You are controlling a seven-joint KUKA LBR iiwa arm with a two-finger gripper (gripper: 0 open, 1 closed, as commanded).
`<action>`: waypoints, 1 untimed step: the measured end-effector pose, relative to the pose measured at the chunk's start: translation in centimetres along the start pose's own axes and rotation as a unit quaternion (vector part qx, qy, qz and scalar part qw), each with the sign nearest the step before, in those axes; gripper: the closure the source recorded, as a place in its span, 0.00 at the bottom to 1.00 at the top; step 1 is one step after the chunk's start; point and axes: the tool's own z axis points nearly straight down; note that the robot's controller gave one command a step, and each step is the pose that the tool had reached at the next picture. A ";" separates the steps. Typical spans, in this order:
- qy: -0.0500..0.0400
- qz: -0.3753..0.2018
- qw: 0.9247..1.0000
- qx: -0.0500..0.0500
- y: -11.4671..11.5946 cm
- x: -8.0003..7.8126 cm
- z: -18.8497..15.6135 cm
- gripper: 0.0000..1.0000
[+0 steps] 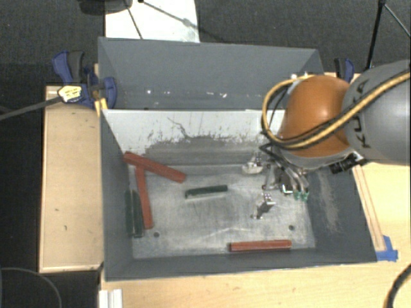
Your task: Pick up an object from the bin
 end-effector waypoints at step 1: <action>-0.004 0.000 1.000 0.000 0.0 -0.2 -0.4 0.00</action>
Offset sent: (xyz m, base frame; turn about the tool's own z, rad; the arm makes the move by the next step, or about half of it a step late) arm 0.0170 0.0858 -0.0812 -0.2427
